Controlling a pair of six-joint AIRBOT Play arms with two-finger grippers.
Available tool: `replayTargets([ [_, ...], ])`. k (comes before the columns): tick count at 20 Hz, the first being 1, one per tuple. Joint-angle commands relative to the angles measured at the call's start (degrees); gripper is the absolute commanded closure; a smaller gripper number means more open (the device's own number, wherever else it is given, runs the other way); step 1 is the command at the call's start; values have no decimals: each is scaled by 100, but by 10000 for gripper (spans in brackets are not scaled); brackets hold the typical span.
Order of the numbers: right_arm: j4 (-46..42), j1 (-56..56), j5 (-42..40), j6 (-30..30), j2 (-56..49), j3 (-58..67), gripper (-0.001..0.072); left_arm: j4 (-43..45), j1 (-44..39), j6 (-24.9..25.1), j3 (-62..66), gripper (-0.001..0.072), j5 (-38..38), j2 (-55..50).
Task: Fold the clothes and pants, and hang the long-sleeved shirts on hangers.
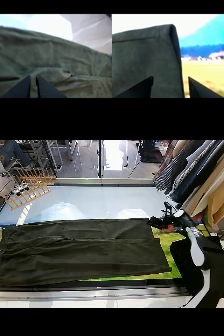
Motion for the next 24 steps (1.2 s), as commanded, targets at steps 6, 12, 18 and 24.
replayTargets([
  [6, -678, 249, -39, 232, -828, 1523, 688, 2813, -415, -2175, -7, 691, -463, 17],
  [12, -1921, 249, -1482, 1576, -837, 2111, 679, 4931, -892, -2850, -210, 687, -168, 131],
  [18, -1781, -188, 492, 1746, -476, 1985, 189, 4951, -509, -2800, -1357, 259, -313, 407],
  [24, -1510, -680, 1749, 1353, 1604, -839, 217, 3768, 251, -2264, -4367, 257, 1770, 2424],
])
